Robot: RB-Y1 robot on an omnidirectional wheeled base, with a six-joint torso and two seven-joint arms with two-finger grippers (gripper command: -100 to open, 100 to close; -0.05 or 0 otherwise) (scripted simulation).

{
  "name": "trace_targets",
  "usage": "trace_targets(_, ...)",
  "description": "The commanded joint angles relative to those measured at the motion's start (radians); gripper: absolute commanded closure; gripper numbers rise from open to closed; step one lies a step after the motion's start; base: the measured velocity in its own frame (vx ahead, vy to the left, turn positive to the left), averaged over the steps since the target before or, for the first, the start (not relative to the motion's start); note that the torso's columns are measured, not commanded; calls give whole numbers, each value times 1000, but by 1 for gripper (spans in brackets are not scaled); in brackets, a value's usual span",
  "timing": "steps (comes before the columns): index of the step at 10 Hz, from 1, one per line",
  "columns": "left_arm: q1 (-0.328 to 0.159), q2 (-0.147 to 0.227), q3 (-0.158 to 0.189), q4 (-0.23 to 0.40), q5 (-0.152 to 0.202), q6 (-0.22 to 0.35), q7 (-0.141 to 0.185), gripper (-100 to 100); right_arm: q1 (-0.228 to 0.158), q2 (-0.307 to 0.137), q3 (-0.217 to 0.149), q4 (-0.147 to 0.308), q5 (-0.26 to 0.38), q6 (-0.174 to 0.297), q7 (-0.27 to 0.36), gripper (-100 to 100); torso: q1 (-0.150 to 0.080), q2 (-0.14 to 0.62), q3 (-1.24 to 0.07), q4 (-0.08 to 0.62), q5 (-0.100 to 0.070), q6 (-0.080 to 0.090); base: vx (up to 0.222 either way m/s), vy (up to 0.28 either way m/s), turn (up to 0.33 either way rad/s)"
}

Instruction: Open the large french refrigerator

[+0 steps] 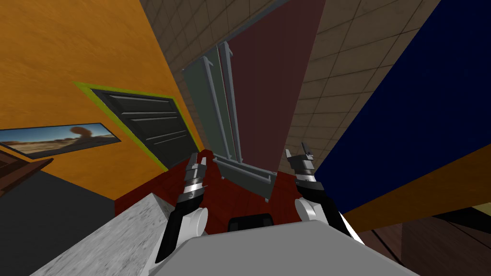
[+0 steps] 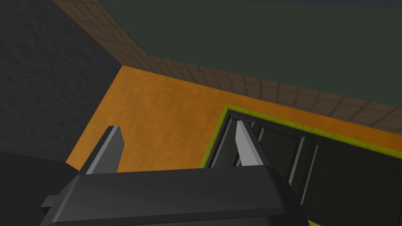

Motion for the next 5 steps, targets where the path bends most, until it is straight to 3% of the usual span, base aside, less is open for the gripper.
trace_targets(1, 0, 0, 0, 0, 0, 0, 0, 0, 0, 0, 0, 0, 0, 0, 0, 0, 0, 40, -82, 41, 0, 0, 0, 0, 0)
trace_targets(5, 0, 0, 0, 0, 0, 0, 0, 0, 0, 0, 0, 0, 0, 0, 0, 0, 0, 322, -644, 322, 0, 0, 0, 0, 0)
